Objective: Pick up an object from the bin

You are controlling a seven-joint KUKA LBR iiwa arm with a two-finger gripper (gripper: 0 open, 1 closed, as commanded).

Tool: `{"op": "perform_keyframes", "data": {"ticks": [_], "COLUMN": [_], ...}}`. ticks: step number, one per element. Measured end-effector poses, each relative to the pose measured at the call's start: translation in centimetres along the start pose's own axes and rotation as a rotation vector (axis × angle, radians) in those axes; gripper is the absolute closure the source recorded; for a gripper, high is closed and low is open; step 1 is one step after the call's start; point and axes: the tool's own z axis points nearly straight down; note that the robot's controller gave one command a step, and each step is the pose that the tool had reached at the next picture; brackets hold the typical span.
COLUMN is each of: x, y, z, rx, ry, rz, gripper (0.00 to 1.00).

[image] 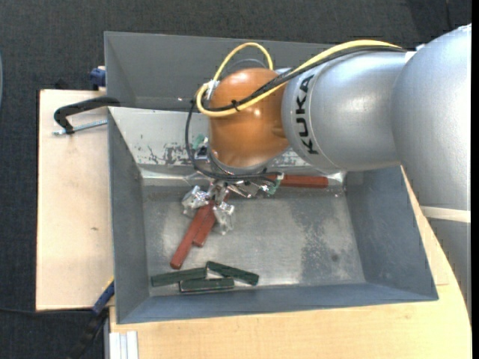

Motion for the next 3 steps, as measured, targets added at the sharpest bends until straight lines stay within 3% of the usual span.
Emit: {"op": "perform_keyframes", "data": {"ticks": [3], "x": [-0.1], "y": [0.0], "z": [-4.5], "rx": [0.002], "ry": [-0.002], "rz": [0.001], "gripper": [1.00]}}
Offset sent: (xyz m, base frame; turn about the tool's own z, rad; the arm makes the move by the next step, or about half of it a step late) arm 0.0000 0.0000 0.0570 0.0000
